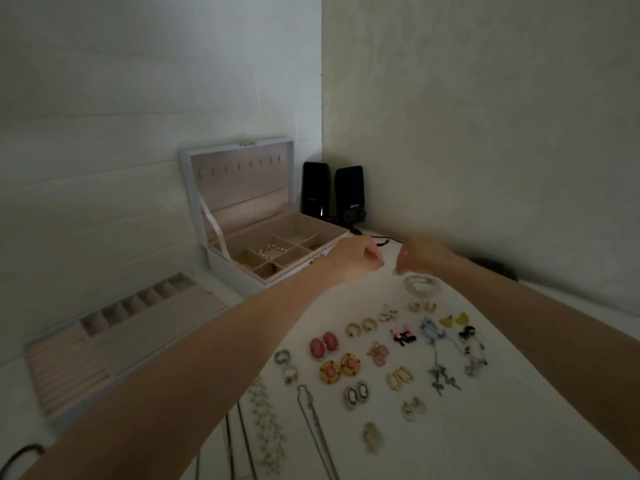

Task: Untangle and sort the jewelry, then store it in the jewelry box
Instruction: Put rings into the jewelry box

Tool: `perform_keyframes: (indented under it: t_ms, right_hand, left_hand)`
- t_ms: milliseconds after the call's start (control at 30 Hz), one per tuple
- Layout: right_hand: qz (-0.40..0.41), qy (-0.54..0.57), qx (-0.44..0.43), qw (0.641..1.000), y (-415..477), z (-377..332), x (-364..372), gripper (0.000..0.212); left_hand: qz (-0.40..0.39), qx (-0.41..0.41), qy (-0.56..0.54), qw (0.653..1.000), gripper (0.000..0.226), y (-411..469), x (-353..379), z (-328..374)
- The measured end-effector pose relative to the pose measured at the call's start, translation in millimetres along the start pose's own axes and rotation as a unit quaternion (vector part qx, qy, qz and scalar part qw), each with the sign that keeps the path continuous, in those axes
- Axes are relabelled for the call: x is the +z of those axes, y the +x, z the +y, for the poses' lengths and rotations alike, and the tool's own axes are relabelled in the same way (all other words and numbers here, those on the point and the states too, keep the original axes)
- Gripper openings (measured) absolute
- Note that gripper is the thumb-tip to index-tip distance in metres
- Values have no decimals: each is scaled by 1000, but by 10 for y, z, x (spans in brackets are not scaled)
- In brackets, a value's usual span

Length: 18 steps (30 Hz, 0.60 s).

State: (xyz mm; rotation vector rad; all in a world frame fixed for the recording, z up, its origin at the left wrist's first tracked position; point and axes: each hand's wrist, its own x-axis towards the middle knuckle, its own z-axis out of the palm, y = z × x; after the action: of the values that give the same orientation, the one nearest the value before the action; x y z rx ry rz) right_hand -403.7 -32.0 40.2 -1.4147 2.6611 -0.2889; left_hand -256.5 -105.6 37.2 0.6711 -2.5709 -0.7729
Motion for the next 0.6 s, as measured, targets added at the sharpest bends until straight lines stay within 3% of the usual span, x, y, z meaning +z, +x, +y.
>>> perform_keyframes:
  t_ms: [133,400,600]
  right_hand:
    - [-44,-63,42,996,-172,99,107,45]
    - [-29,-78,39,996,-153,112,192,19]
    - [-46,-50,0,998,-173,99,216,31]
  left_hand:
    - [-28,1,4,1000,20,-53,139,65]
    - [-39,-7,1,999,18,-70,218,59]
    - [-36,-18,4,999,19,-93,252,-15]
